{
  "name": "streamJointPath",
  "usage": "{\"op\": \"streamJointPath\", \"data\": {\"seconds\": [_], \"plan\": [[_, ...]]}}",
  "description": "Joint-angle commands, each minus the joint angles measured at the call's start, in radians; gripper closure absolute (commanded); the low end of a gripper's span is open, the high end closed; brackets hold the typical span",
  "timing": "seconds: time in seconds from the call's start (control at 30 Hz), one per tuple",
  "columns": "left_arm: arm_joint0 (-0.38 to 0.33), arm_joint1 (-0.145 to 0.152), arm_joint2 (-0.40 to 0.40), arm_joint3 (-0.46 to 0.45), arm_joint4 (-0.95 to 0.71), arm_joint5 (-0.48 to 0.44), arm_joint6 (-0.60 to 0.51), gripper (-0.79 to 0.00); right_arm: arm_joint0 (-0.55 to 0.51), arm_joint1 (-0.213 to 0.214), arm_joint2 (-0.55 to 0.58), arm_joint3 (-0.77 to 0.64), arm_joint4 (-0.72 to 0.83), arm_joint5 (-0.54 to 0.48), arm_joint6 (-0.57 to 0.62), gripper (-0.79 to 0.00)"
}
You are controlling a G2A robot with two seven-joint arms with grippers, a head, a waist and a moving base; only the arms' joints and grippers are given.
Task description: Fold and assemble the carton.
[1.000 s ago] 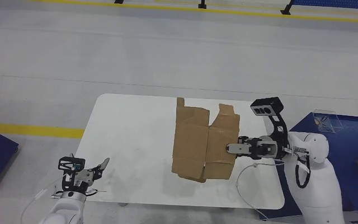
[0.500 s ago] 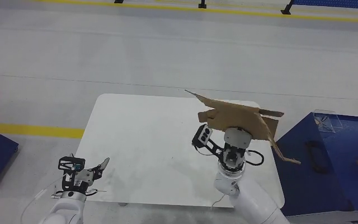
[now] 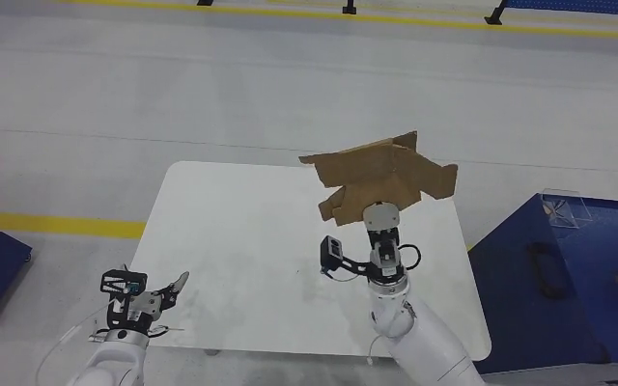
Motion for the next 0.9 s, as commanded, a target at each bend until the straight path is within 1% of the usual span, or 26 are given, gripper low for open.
{"op": "streamJointPath", "data": {"seconds": [0.0,0.07,0.13,0.2,0.23,0.3,0.37,0.4,0.5,0.6,0.87], "plan": [[0.000,0.000,0.000,0.000,0.000,0.000,0.000,-0.785,-0.004,0.000,0.061,-0.029,-0.360,-0.169,0.171,0.000],[0.000,0.000,0.000,0.000,0.000,0.000,0.000,-0.785,0.007,0.007,0.071,-0.014,-0.621,-0.363,0.365,0.000],[0.000,0.000,0.000,0.000,0.000,0.000,0.000,-0.785,0.038,0.020,0.081,0.050,-0.820,-0.561,0.563,0.000],[0.000,0.000,0.000,0.000,0.000,0.000,0.000,-0.785,0.068,0.032,0.124,0.049,-0.921,-0.632,0.578,0.000],[0.000,0.000,0.000,0.000,0.000,0.000,0.000,-0.785,0.068,0.037,0.146,0.035,-0.970,-0.695,0.578,0.000],[0.000,0.000,0.000,0.000,0.000,0.000,0.000,-0.785,0.065,0.053,0.184,0.002,-1.123,-0.887,0.578,0.000],[0.000,0.000,0.000,0.000,0.000,0.000,0.000,-0.785,0.056,0.069,0.198,-0.019,-1.227,-1.043,0.578,0.000],[0.000,0.000,0.000,0.000,0.000,0.000,0.000,-0.785,0.055,0.078,0.207,-0.026,-1.289,-1.138,0.578,0.000],[0.000,0.000,0.000,0.000,0.000,0.000,0.000,-0.785,0.040,0.095,0.287,-0.087,-1.445,-1.153,0.570,0.000],[0.000,0.000,0.000,0.000,0.000,0.000,0.000,-0.785,0.004,0.101,0.329,-0.155,-1.659,-1.249,0.474,0.000],[0.000,0.000,0.000,0.000,0.000,0.000,0.000,-0.785,0.004,0.101,0.329,-0.155,-1.659,-1.249,0.474,0.000]]}}
